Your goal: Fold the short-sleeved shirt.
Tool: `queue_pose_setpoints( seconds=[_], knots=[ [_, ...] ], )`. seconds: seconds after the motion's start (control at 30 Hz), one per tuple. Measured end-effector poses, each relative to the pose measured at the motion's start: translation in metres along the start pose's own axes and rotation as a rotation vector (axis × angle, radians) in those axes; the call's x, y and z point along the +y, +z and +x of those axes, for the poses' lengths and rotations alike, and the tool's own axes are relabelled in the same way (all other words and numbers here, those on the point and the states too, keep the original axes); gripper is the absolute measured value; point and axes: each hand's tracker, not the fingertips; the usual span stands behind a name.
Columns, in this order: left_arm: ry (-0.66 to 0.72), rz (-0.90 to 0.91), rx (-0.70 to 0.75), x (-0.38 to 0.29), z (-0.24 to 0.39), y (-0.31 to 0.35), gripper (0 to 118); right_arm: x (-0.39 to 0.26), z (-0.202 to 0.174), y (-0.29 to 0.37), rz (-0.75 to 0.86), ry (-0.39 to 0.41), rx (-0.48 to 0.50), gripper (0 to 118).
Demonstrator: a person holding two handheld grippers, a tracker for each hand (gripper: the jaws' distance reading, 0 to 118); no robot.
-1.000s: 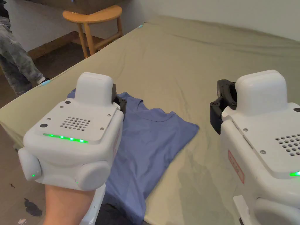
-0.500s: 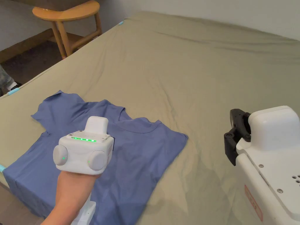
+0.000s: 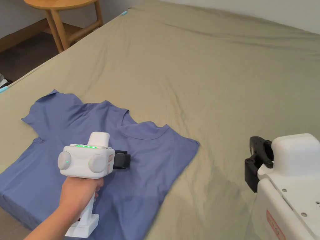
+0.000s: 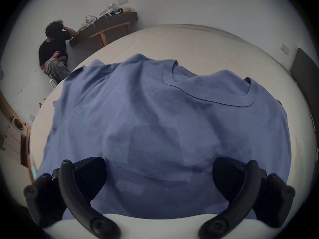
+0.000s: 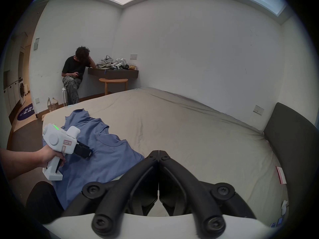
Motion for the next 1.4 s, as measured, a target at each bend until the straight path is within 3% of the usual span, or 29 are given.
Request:
queue_pose_setpoints(
  seconds=[0.13, 0.2, 0.3, 0.37, 0.4, 0.57, 0.83, 1.23, 1.4],
  knots=[
    [-0.042, -0.017, 0.024, 0.0, 0.013, 0.02, 117, 0.004, 0.007, 0.0, 0.001, -0.042, -0.003, 1],
    [-0.044, -0.007, 0.027, -0.004, 0.021, 0.029, 109, 0.004, 0.009, 0.003, -0.001, -0.052, -0.006, 1],
    [-0.075, 0.095, 0.034, -0.009, 0.045, 0.069, 59, 0.003, 0.009, 0.008, 0.005, -0.032, -0.034, 1],
    [-0.126, 0.102, 0.072, -0.011, 0.04, 0.048, 12, 0.002, 0.01, 0.008, -0.001, -0.021, -0.042, 1],
    [-0.117, 0.102, 0.045, -0.013, 0.039, 0.045, 0, 0.002, 0.011, 0.009, -0.003, -0.023, -0.04, 1],
    [-0.036, 0.107, -0.019, -0.01, 0.017, 0.031, 0, -0.001, 0.014, 0.021, -0.002, -0.029, -0.037, 1],
    [-0.01, 0.275, -0.116, -0.015, 0.026, 0.101, 0, 0.006, 0.029, 0.046, 0.039, -0.032, -0.069, 1],
    [0.031, 0.63, -0.16, 0.001, 0.04, 0.262, 0, 0.013, 0.043, 0.109, 0.143, -0.07, -0.094, 1],
    [-0.05, 0.824, -0.185, 0.012, 0.057, 0.342, 0, 0.014, 0.054, 0.137, 0.183, -0.105, -0.121, 1]
  ],
)
